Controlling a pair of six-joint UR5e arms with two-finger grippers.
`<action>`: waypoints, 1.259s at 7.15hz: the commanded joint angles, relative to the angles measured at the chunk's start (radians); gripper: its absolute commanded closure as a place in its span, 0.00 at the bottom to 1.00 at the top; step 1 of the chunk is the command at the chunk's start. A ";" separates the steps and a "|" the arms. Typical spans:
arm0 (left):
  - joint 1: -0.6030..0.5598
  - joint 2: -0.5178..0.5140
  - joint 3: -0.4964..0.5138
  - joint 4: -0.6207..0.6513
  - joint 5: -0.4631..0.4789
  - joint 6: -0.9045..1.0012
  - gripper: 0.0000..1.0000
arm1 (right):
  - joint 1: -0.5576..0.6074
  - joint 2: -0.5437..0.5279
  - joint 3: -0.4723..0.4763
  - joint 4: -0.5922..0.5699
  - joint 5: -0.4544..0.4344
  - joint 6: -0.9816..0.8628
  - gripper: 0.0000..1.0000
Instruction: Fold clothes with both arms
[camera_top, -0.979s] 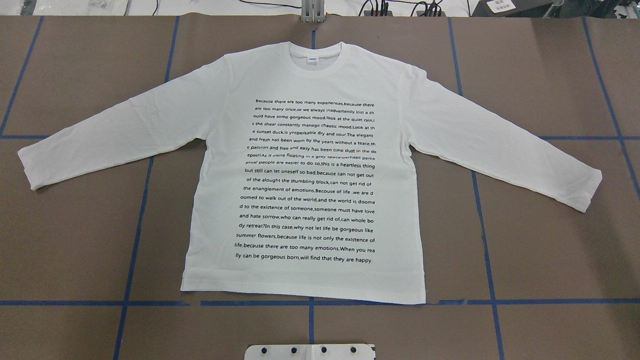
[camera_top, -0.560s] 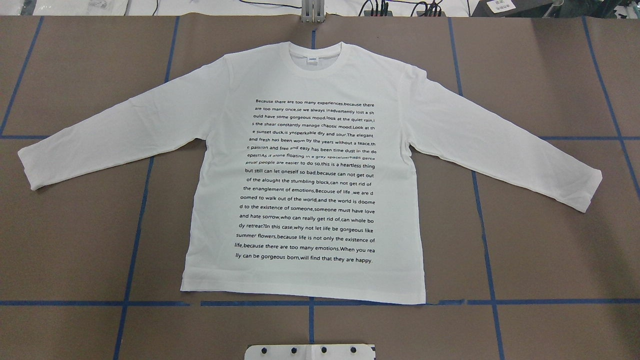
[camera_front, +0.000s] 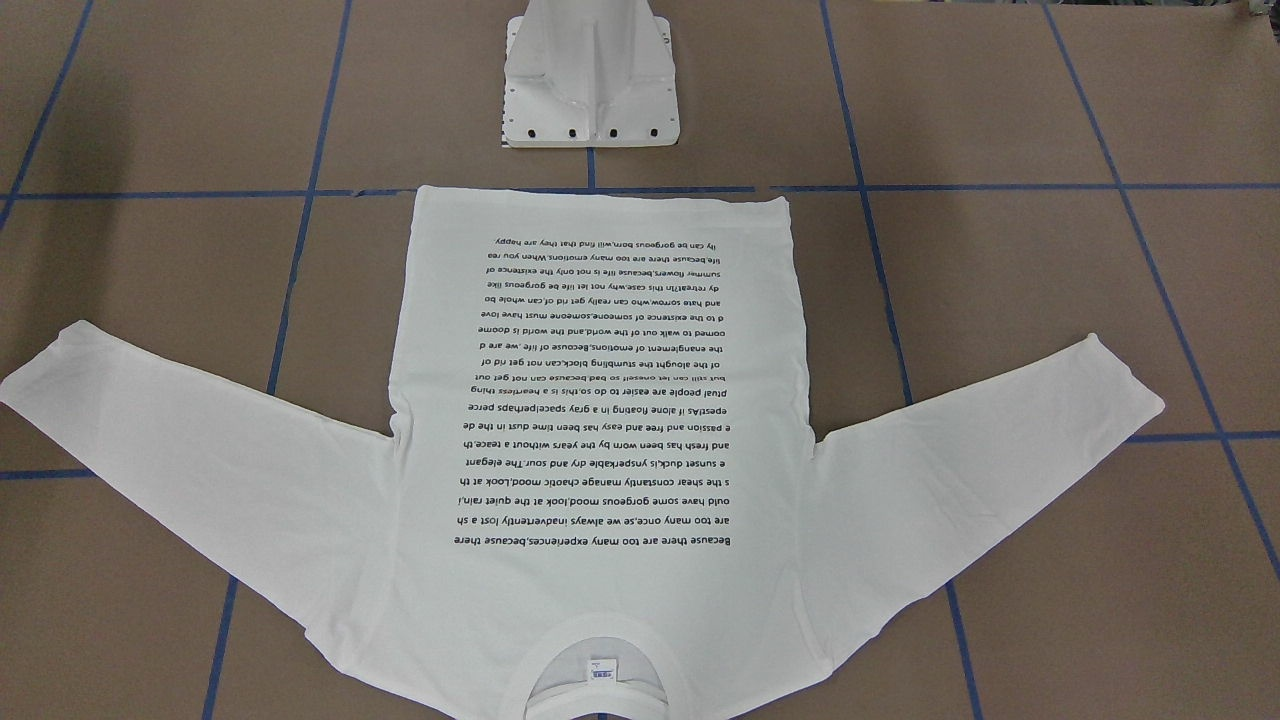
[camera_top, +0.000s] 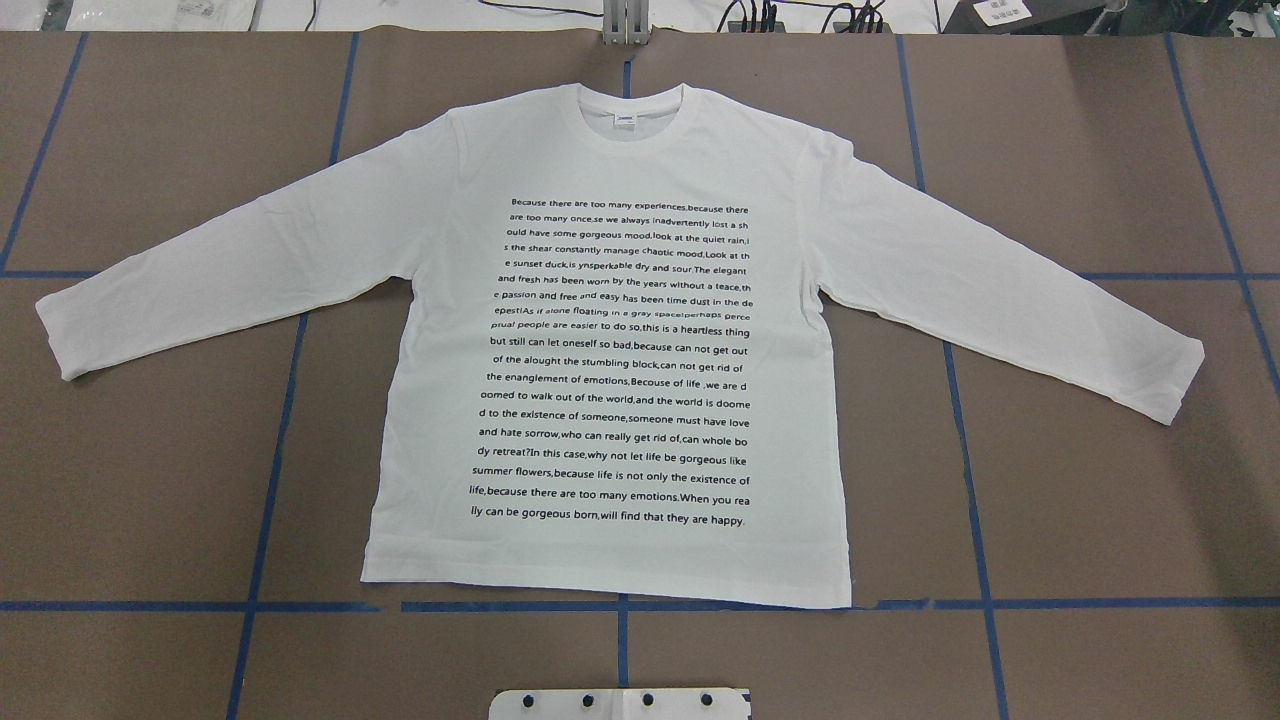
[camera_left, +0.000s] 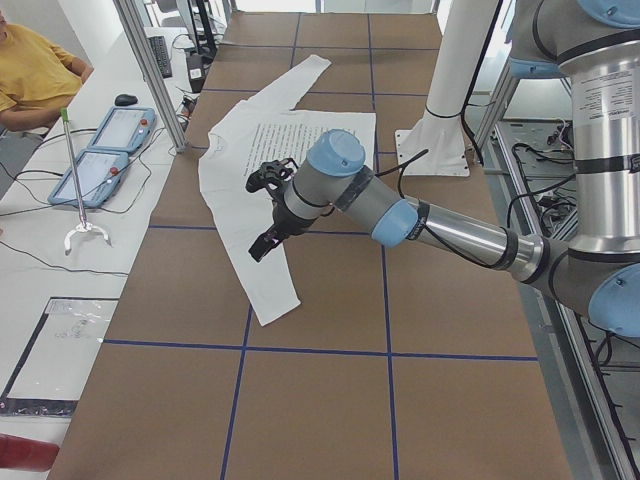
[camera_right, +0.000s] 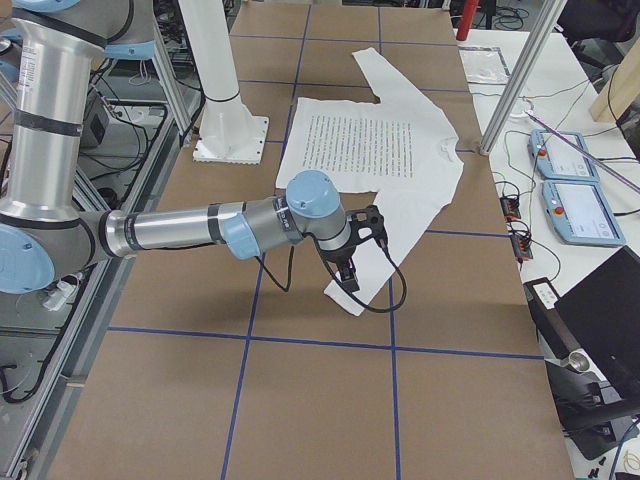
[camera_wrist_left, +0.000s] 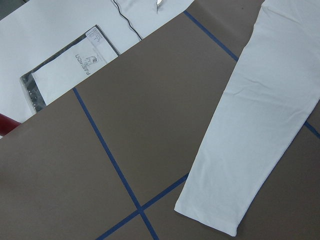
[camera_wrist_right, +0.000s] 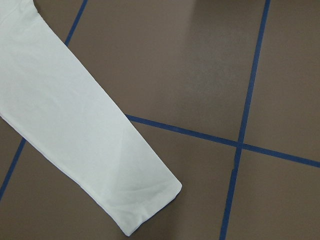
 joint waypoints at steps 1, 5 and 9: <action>0.000 0.004 0.002 -0.014 -0.003 0.001 0.00 | -0.130 -0.004 -0.134 0.341 -0.101 0.328 0.01; 0.000 0.007 -0.001 -0.015 -0.003 0.001 0.00 | -0.448 -0.010 -0.389 0.786 -0.423 0.669 0.13; 0.000 0.010 -0.001 -0.015 -0.004 0.002 0.00 | -0.547 -0.008 -0.431 0.787 -0.493 0.672 0.27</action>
